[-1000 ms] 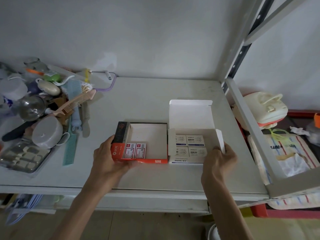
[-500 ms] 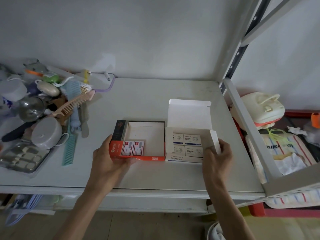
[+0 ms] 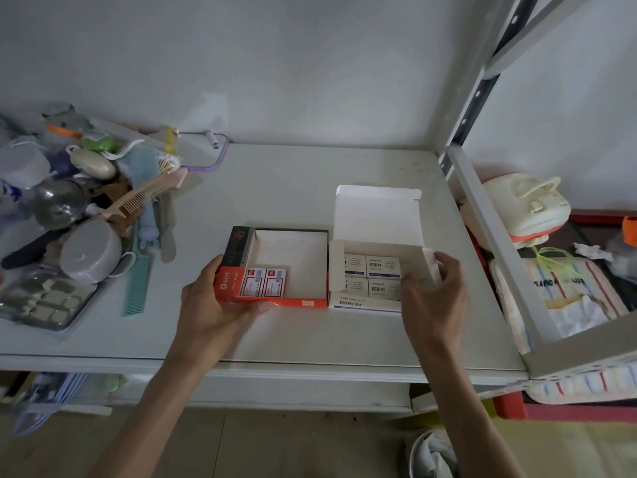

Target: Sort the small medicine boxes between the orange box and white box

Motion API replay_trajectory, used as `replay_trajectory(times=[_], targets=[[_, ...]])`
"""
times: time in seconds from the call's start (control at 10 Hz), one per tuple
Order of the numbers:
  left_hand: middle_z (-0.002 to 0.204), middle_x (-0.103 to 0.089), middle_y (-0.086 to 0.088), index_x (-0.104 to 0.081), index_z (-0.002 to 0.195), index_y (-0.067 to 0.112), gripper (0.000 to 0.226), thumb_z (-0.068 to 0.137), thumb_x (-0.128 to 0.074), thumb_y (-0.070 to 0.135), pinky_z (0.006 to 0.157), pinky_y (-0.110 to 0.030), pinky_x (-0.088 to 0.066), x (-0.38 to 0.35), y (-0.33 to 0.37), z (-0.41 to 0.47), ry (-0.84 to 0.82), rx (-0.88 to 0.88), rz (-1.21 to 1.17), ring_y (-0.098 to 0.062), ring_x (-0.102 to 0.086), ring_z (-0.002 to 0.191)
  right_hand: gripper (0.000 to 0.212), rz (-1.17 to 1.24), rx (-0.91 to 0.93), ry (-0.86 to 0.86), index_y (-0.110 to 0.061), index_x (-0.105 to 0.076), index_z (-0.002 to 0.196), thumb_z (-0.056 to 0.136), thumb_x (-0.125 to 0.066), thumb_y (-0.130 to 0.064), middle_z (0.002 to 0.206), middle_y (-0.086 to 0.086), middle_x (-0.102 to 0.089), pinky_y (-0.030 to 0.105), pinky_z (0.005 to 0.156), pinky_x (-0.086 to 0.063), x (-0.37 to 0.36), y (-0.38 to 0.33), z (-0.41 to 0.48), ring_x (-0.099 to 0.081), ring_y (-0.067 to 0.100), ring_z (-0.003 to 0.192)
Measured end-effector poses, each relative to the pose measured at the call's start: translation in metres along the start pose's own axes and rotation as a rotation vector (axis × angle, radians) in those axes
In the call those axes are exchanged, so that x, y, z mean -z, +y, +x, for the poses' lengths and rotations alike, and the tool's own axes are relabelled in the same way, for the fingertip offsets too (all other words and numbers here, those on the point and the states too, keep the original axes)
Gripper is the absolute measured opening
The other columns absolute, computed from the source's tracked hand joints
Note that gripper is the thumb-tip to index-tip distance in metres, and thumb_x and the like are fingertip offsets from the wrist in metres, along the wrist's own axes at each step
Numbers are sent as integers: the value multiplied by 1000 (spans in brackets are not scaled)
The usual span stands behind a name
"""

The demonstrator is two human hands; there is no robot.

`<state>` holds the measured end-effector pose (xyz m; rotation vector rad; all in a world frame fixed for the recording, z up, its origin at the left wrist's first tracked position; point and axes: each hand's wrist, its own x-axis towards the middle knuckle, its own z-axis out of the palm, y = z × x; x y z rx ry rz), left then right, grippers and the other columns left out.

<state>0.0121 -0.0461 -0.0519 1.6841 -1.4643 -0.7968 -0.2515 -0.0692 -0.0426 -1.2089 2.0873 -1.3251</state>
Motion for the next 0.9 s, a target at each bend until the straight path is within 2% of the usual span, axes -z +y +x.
replay_trajectory(times=[0.1,0.2,0.3,0.4,0.5,0.6,0.7,0.8,0.9], targets=[[101,-60,20,-36,122,46,87,49,-81,57,106,-48,-44,1,-3,0,-12,4,32,-24,-57,115,56,-29,9,-6,-12,-48,128,76,-70,-11,113,12,-63,48,77,-58,2,0,3,-62,31,97],[101,-58,21,-38,119,40,83,48,-79,53,103,-34,-47,0,1,-2,-4,19,18,-11,-61,109,56,-54,33,-4,-11,-48,127,75,-68,-14,115,13,-64,50,79,-57,3,-1,4,-61,32,99],[98,-52,25,-37,117,34,75,60,-85,26,75,6,-40,-4,5,-5,23,-6,-41,26,-55,89,53,-107,48,-7,-9,-48,128,78,-67,-14,119,15,-63,49,86,-53,3,-2,5,-58,33,104],[97,-60,35,-43,112,51,71,57,-86,35,77,4,-41,-4,7,-5,43,-45,-20,26,-54,94,51,-161,82,2,-8,-48,127,80,-67,-15,119,14,-62,46,89,-51,1,-3,5,-56,31,105],[122,-61,14,-42,131,50,93,50,-83,68,99,-38,-52,-1,7,0,24,-22,21,-10,-59,115,50,-188,84,-8,-7,-48,127,81,-65,-15,119,14,-62,38,86,-46,0,-5,6,-54,30,105],[138,-53,4,-35,142,38,108,51,-81,71,103,-52,-47,0,11,5,16,-10,107,-21,-51,126,52,-220,101,-16,-8,-46,130,83,-64,-16,122,14,-60,39,87,-44,4,-10,5,-51,29,107],[138,-50,8,-39,142,34,95,59,-80,54,101,-21,-42,5,29,-2,21,-29,91,-3,-46,124,50,-257,167,-77,-11,-48,131,85,-65,-21,127,13,-56,41,94,-43,14,-14,3,-47,28,112],[125,-59,14,-54,132,36,65,70,-72,46,82,-1,-39,16,49,-22,-2,-70,53,21,-49,103,40,-261,263,-163,-14,-54,126,88,-64,-21,131,8,-53,43,101,-42,35,-21,-8,-45,25,117],[114,-70,20,-66,117,41,35,83,-66,52,90,-23,-52,29,68,-50,39,-163,28,1,-62,106,26,-142,356,-236,-17,-62,115,89,-62,-16,121,-2,-61,27,86,-54,68,-33,-25,-57,18,106]])
